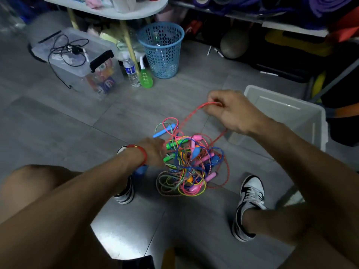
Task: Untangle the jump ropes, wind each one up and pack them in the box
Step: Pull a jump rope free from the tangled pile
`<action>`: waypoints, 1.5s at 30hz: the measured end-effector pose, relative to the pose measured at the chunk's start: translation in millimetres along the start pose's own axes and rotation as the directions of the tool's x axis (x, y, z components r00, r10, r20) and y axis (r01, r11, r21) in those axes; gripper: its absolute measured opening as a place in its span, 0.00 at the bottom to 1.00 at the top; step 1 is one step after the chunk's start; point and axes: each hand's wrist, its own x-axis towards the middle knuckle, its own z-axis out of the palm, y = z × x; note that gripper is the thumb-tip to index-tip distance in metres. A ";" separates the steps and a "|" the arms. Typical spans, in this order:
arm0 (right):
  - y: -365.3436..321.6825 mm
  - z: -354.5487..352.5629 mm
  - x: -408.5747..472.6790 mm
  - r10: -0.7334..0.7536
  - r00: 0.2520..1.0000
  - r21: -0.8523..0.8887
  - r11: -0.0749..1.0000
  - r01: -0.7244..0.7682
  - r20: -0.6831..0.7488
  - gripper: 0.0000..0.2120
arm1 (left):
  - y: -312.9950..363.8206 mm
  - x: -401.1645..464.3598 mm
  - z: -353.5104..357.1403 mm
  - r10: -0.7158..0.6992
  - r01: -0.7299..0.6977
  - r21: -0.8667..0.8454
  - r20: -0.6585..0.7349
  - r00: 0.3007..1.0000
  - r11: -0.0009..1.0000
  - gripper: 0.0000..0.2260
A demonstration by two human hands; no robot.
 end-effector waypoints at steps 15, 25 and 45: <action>108.1 37.6 -25.1 0.252 0.859 -0.265 0.954 -0.142 0.446 0.11 | -36.1 -56.6 31.6 0.207 -0.001 -0.692 0.215 0.954 0.722 0.24; -4.5 30.5 -28.8 -0.156 0.890 -0.006 0.984 0.176 0.428 0.12 | -9.2 -47.0 59.3 0.318 -0.174 -0.747 0.053 0.947 0.642 0.04; -21.1 34.5 -34.8 -0.278 0.919 -0.008 0.956 0.292 0.281 0.12 | -23.9 -39.1 39.0 0.250 -0.165 -0.466 0.125 0.960 0.869 0.19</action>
